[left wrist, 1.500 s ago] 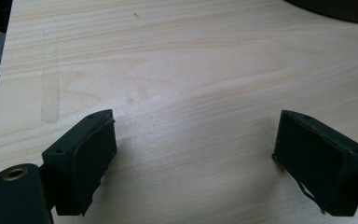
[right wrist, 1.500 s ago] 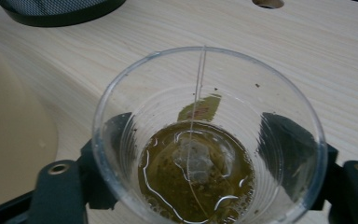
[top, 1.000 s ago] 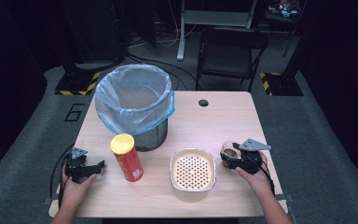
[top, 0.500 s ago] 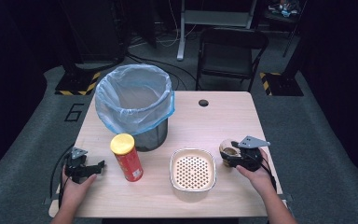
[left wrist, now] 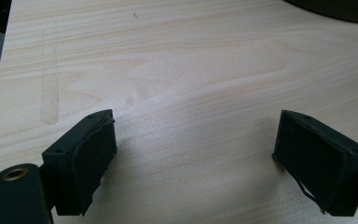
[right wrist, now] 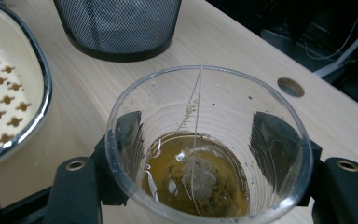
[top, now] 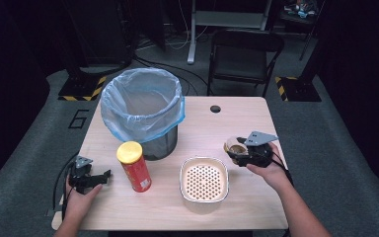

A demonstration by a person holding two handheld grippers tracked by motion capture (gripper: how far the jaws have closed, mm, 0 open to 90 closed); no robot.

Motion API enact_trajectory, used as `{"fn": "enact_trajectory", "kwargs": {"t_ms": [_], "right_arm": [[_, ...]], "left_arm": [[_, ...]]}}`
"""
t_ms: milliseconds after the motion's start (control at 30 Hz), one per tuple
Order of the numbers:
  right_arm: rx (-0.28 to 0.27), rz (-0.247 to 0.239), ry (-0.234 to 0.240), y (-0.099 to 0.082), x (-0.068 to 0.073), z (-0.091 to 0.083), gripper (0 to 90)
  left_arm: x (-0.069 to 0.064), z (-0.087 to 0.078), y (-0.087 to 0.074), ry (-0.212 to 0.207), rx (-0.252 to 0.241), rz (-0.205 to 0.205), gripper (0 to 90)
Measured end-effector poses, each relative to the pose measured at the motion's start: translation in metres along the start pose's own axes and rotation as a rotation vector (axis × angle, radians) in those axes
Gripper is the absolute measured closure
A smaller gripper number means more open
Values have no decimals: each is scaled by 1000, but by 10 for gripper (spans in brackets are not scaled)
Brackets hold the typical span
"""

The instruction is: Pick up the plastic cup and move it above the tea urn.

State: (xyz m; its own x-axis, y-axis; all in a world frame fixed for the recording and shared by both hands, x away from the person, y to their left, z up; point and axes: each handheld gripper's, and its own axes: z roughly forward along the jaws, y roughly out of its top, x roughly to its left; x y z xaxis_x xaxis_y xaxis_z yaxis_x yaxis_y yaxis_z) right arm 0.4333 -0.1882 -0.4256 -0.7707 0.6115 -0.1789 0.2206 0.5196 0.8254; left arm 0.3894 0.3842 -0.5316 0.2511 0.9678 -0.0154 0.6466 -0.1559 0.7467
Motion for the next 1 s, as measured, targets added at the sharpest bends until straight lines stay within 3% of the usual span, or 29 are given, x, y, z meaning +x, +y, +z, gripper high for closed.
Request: {"fn": "enact_trajectory", "kwargs": {"t_ms": [167, 333, 567, 733, 867, 1000], "right_arm": [[-28, -93, -13, 16, 2, 4, 346], [-57, -146, -27, 26, 4, 7, 347], [-111, -223, 2, 38, 5, 10, 352], [-120, -334, 4, 48, 11, 14, 352], [-127, -458, -14, 54, 20, 16, 351], [-149, -515, -15, 57, 29, 15, 351]], "left_arm": [[0, 0, 0, 1, 0, 3, 125], [0, 0, 0, 0, 0, 0, 125], [0, 0, 0, -1, 1, 1, 125], [0, 0, 0, -1, 1, 1, 125], [0, 0, 0, -1, 0, 0, 125], [0, 0, 0, -1, 1, 1, 124]]}}
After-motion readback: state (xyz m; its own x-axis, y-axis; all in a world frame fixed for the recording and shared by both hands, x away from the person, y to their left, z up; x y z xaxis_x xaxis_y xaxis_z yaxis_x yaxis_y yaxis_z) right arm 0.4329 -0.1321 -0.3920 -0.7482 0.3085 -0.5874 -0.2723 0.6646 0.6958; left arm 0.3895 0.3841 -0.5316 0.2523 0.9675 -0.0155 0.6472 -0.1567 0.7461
